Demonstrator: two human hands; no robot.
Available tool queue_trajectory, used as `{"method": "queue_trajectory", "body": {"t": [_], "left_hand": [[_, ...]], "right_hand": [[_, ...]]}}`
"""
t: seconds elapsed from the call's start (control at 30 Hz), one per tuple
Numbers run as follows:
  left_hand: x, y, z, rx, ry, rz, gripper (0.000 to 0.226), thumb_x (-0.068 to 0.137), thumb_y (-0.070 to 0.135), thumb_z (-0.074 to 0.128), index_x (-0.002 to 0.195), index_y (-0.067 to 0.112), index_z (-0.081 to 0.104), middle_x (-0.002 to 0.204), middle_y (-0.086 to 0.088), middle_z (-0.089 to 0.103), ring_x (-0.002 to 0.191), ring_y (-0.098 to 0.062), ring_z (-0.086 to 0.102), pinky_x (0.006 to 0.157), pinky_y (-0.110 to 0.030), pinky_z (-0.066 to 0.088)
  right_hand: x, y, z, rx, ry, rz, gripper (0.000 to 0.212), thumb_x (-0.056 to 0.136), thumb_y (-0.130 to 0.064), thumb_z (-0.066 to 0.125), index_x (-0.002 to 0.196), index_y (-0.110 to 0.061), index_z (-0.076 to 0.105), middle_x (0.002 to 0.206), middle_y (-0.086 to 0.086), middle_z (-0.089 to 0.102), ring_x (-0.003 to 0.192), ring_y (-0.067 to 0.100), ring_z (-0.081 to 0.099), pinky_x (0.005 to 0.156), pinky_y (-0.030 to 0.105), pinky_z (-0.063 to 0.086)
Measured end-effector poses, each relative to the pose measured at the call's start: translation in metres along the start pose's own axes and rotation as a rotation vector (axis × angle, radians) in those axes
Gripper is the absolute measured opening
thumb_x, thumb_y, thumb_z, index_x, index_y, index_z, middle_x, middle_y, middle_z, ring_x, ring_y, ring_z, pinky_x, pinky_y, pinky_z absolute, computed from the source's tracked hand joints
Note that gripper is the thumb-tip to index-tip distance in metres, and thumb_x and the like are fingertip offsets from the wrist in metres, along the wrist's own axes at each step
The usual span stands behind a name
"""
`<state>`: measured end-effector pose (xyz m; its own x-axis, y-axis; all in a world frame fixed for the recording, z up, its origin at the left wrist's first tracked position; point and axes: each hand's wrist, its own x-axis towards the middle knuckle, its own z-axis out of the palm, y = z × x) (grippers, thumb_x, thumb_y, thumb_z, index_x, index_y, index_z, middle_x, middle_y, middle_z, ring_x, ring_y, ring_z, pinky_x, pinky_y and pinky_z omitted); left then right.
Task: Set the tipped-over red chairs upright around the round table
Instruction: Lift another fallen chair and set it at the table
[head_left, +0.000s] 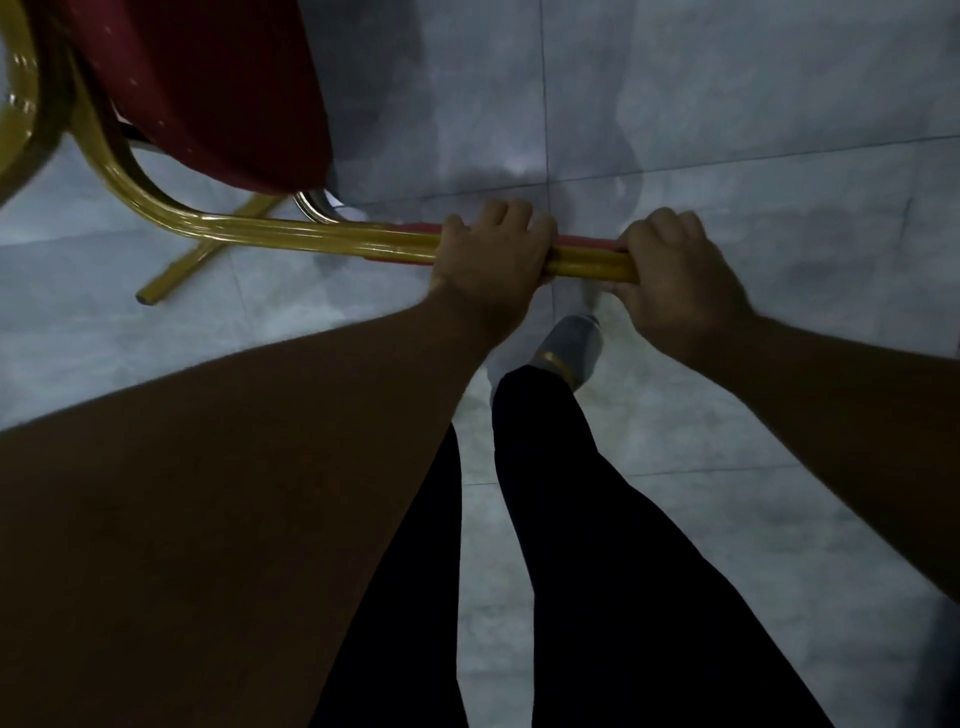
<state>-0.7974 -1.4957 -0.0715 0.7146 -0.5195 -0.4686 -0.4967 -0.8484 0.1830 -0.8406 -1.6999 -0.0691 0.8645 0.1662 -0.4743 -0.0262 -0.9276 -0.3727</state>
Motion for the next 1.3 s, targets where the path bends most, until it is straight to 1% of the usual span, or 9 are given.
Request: {"method": "queue_trajectory", "body": {"t": [0.27, 0.5, 0.6, 0.77, 0.83, 1.0, 1.1, 1.17, 1.3], "left_hand": [[-0.038, -0.008, -0.040, -0.043, -0.005, -0.003, 0.037, 0.101, 0.042, 0.049, 0.125, 0.015, 0.047, 0.126, -0.013, 0.054, 0.115, -0.032, 0.052, 0.092, -0.050, 0.049], [-0.120, -0.002, -0.125, -0.133, 0.134, 0.050, 0.047, 0.096, 0.057, 0.035, 0.114, 0.018, 0.053, 0.113, -0.007, 0.060, 0.103, -0.028, 0.057, 0.086, -0.048, 0.047], [-0.157, 0.000, -0.170, -0.183, 0.222, 0.185, 0.033, 0.100, 0.043, 0.048, 0.114, 0.015, 0.058, 0.110, -0.007, 0.062, 0.098, -0.030, 0.059, 0.078, -0.045, 0.048], [-0.239, -0.035, -0.233, -0.312, 0.405, 0.212, 0.026, 0.094, 0.031, 0.065, 0.110, 0.010, 0.067, 0.100, -0.010, 0.067, 0.087, -0.031, 0.062, 0.071, -0.044, 0.049], [-0.274, -0.056, -0.250, -0.364, 0.453, 0.217, 0.027, 0.094, 0.030, 0.064, 0.109, 0.007, 0.067, 0.099, -0.010, 0.067, 0.086, -0.032, 0.063, 0.072, -0.046, 0.051], [-0.349, -0.119, -0.280, -0.484, 0.543, 0.160, 0.029, 0.096, 0.034, 0.056, 0.111, 0.010, 0.065, 0.104, -0.004, 0.065, 0.092, -0.022, 0.059, 0.080, -0.033, 0.047], [-0.389, -0.146, -0.285, -0.528, 0.562, 0.114, 0.025, 0.097, 0.027, 0.058, 0.113, 0.010, 0.063, 0.107, -0.003, 0.064, 0.096, -0.021, 0.058, 0.085, -0.039, 0.050], [-0.417, -0.154, -0.292, -0.574, 0.519, 0.105, 0.026, 0.096, 0.025, 0.062, 0.119, 0.013, 0.061, 0.110, -0.001, 0.062, 0.099, -0.018, 0.058, 0.086, -0.042, 0.053], [-0.459, -0.140, -0.317, -0.437, 0.498, 0.215, 0.034, 0.097, 0.045, 0.057, 0.125, 0.025, 0.055, 0.112, 0.011, 0.055, 0.098, -0.006, 0.049, 0.083, -0.027, 0.046]], "right_hand": [[-0.029, -0.046, -0.034, -0.011, 0.062, 0.026, 0.032, 0.086, -0.027, 0.073, 0.107, -0.007, 0.060, 0.108, 0.016, 0.056, 0.102, 0.036, 0.049, 0.080, 0.047, 0.043], [-0.093, -0.130, -0.120, 0.007, 0.146, -0.003, 0.029, 0.084, -0.028, 0.075, 0.106, -0.010, 0.067, 0.104, 0.011, 0.060, 0.099, 0.034, 0.052, 0.080, 0.043, 0.040], [-0.123, -0.179, -0.159, -0.021, 0.207, -0.021, 0.027, 0.085, -0.028, 0.073, 0.107, -0.014, 0.069, 0.104, 0.008, 0.061, 0.099, 0.032, 0.053, 0.081, 0.042, 0.038], [-0.166, -0.264, -0.216, -0.117, 0.321, -0.130, 0.035, 0.092, -0.048, 0.051, 0.106, -0.023, 0.071, 0.100, 0.000, 0.063, 0.092, 0.026, 0.056, 0.076, 0.040, 0.039], [-0.183, -0.294, -0.231, -0.128, 0.409, -0.209, 0.032, 0.094, -0.049, 0.053, 0.108, -0.025, 0.070, 0.098, -0.002, 0.063, 0.089, 0.024, 0.056, 0.074, 0.041, 0.040], [-0.226, -0.321, -0.249, 0.067, 0.472, -0.153, 0.034, 0.090, -0.047, 0.058, 0.115, -0.025, 0.065, 0.107, -0.006, 0.064, 0.099, 0.022, 0.059, 0.087, 0.043, 0.044], [-0.232, -0.347, -0.245, 0.149, 0.519, -0.188, 0.033, 0.091, -0.042, 0.055, 0.111, -0.018, 0.066, 0.106, -0.003, 0.065, 0.099, 0.022, 0.059, 0.088, 0.046, 0.046], [-0.235, -0.375, -0.236, 0.159, 0.559, -0.251, 0.033, 0.093, -0.039, 0.054, 0.107, -0.013, 0.067, 0.103, 0.001, 0.065, 0.095, 0.024, 0.058, 0.087, 0.040, 0.043], [-0.240, -0.428, -0.221, 0.125, 0.580, -0.390, 0.036, 0.093, -0.042, 0.053, 0.105, -0.012, 0.069, 0.099, 0.003, 0.066, 0.091, 0.026, 0.059, 0.084, 0.041, 0.043]]}}
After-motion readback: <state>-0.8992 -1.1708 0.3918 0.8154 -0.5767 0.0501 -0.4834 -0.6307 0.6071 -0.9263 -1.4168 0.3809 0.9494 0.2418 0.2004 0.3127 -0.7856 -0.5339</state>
